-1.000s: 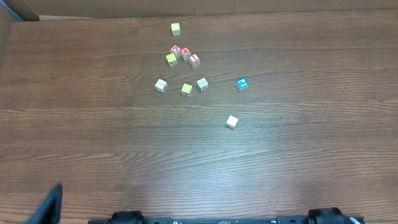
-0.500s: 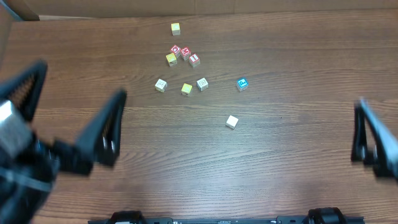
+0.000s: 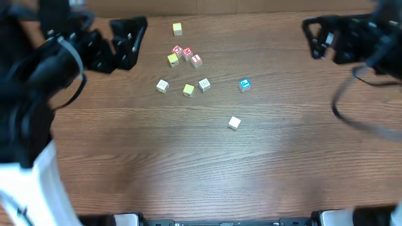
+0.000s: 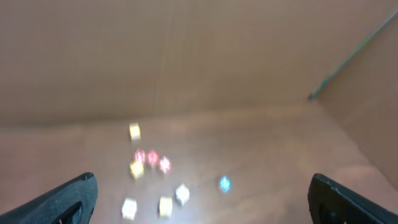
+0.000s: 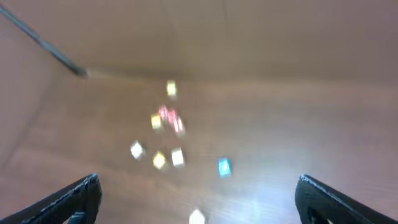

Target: Flip 5 blocks

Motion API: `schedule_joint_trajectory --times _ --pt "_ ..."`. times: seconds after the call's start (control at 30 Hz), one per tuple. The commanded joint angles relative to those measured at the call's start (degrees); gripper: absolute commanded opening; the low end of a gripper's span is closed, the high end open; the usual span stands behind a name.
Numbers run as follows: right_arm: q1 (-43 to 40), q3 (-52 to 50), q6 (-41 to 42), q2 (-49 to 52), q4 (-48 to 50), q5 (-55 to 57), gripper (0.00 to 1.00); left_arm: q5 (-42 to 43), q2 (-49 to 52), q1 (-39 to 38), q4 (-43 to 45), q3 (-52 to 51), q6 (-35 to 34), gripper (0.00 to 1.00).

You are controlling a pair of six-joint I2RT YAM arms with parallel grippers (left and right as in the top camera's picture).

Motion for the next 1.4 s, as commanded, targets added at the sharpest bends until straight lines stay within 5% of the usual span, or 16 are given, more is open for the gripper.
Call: schedule_joint_trajectory --times 0.0,0.17,0.27,0.3,0.47,0.57,0.87,0.93,1.03,1.07,1.1,1.23,1.37 --pt "-0.11 1.40 0.26 5.07 -2.25 -4.20 1.00 0.81 4.46 -0.33 -3.82 0.74 0.72 1.00" --pt "-0.11 1.36 0.26 12.68 -4.55 -9.20 1.00 0.50 10.93 -0.33 -11.41 0.66 2.29 1.00" --pt "-0.07 0.59 0.26 16.44 -5.60 -14.08 0.98 -0.90 14.51 -0.33 -16.92 0.63 3.69 0.20" --pt "-0.02 0.17 0.26 17.38 -5.60 -15.85 0.89 -2.40 15.72 -0.33 -18.69 0.63 3.69 0.04" --pt "1.31 -0.79 2.64 22.21 -5.77 -18.12 0.11 -7.96 20.63 -0.33 -21.35 0.17 3.67 0.04" --pt "2.49 -0.79 5.66 24.63 -6.25 -17.70 0.04 -8.48 22.23 -0.33 -21.35 -0.83 3.69 0.04" --pt "10.60 -0.83 14.10 29.59 -6.38 -4.66 0.04 -11.78 24.68 -0.33 -21.35 -2.34 3.69 0.04" --pt "13.27 -0.83 17.59 30.08 -6.47 0.83 0.11 -13.64 24.68 -0.33 -21.35 -2.71 3.67 0.05" --pt "17.25 -0.83 19.80 30.91 -6.16 4.15 0.41 -15.19 24.68 -0.33 -21.35 -3.26 3.67 0.46" --pt "18.45 -0.83 19.80 31.32 -5.86 4.48 0.55 -15.39 24.68 -0.33 -21.35 -3.28 3.67 0.89" --pt "19.76 -0.83 19.87 31.69 -5.51 4.48 0.64 -15.67 24.68 -0.33 -21.35 -3.28 3.67 1.00" --pt "23.98 -0.85 23.69 33.57 -4.57 5.73 0.83 -17.42 24.68 -0.33 -21.35 -3.28 3.69 1.00" --pt "28.13 -0.85 25.31 36.02 -2.38 8.31 0.91 -18.97 24.68 -0.33 -21.33 -3.28 3.67 1.00"
